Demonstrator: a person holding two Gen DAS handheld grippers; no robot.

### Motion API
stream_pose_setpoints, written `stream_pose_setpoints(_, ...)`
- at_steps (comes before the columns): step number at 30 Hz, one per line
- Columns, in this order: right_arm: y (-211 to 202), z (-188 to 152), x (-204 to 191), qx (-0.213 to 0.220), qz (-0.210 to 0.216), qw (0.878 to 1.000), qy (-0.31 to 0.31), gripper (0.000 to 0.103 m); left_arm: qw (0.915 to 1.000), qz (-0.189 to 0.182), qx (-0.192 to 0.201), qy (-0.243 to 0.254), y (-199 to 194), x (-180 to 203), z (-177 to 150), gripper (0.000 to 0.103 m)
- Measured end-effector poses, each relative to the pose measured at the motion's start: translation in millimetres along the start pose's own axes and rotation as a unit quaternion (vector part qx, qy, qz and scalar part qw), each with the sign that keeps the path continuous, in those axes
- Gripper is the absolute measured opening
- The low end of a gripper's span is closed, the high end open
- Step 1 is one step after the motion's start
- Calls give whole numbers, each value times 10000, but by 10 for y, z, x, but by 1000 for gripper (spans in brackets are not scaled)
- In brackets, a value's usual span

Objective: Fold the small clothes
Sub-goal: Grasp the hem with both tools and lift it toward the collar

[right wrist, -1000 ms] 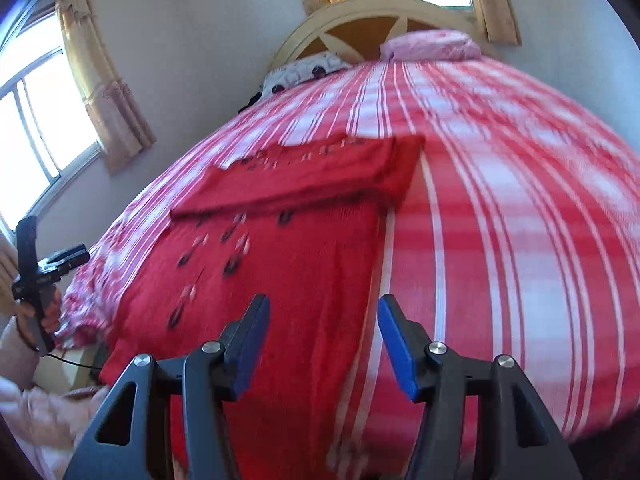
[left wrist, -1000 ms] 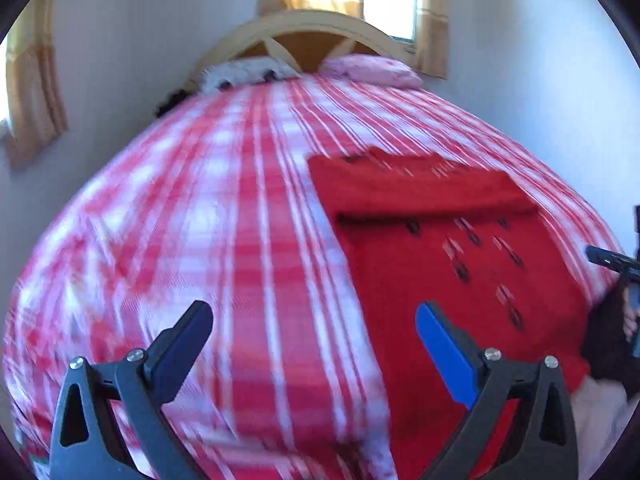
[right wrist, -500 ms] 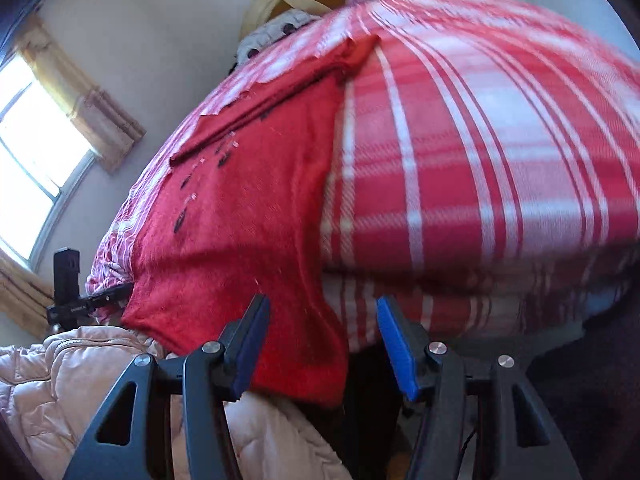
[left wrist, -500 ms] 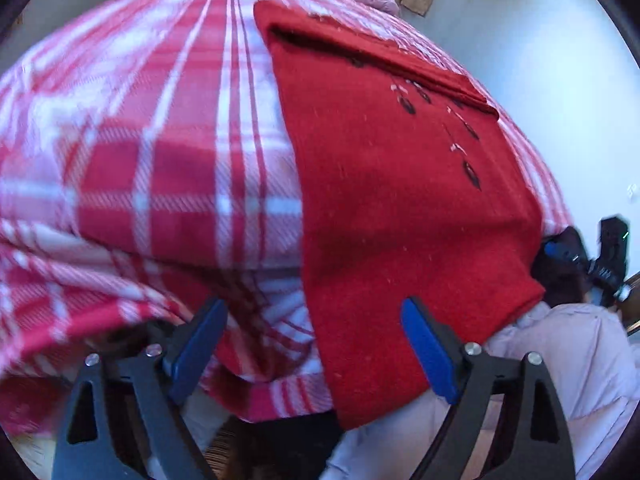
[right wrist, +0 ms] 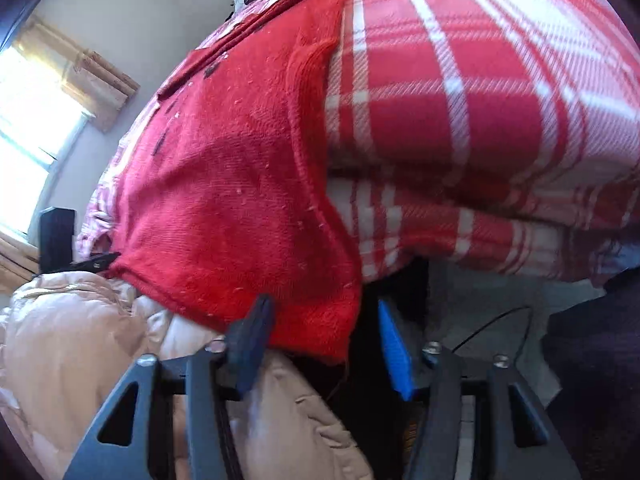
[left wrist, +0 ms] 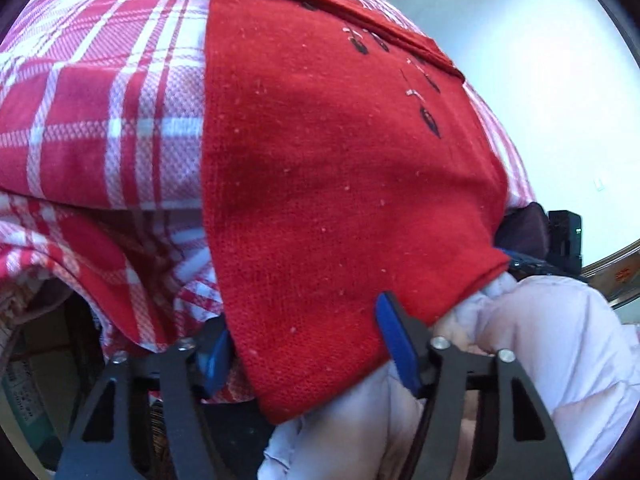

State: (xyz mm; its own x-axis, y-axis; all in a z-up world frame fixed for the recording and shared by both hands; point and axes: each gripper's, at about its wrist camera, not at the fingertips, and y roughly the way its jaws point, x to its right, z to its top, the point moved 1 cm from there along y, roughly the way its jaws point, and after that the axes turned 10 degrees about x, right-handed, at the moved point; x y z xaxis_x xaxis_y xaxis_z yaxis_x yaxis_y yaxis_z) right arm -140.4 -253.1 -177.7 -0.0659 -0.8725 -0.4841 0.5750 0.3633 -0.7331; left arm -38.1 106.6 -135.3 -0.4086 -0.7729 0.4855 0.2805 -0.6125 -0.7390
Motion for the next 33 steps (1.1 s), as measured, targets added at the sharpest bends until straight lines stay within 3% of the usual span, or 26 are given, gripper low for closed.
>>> stream_pose_setpoints(2,-15,-3,18,12,122,9999,36,29,10000,-15,9,9,3,22,-7,59)
stream_pose_setpoints(4,-37,-12,22,17,292,9996,64,16,10000,25,34,87,-11,31,-34,46)
stream_pose_setpoints(5,-50,-11,28,21,349,9994,85,14,9999,54,56,135,-19,47,-32,42)
stream_pose_setpoints(7,-90,12,50,31,494,9986,191,9,9997,126,98,158,-31,65,-32,19)
stream_pose_setpoints(10,-234,107,65,216,945,9944,412,8,9999,-40,112,52,-104,36,5,12)
stream_pose_setpoints(14,-539,362,-14,760,1727,9796,692,8,9978,-390,513,140,-418,101,149,12)
stream_pose_setpoints(19,-705,888,-89,1248,2183,9639,874,8,9914,-610,1156,-82,-748,159,573,12)
stream_pose_setpoints(24,-568,1531,-72,1694,2053,9586,1014,8,9823,-606,1730,-393,-892,68,1132,11)
stream_pose_setpoints(28,-143,1886,86,1801,1834,9525,1632,8,9778,91,2079,-261,-809,-39,1570,11)
stream_pose_setpoints(31,168,1979,163,1735,1637,9527,1881,8,9775,421,2065,-120,-733,-93,1682,10)
stream_pose_setpoints(33,302,1985,172,1654,1518,9564,1870,8,9814,370,1882,-5,-706,-134,1608,10)
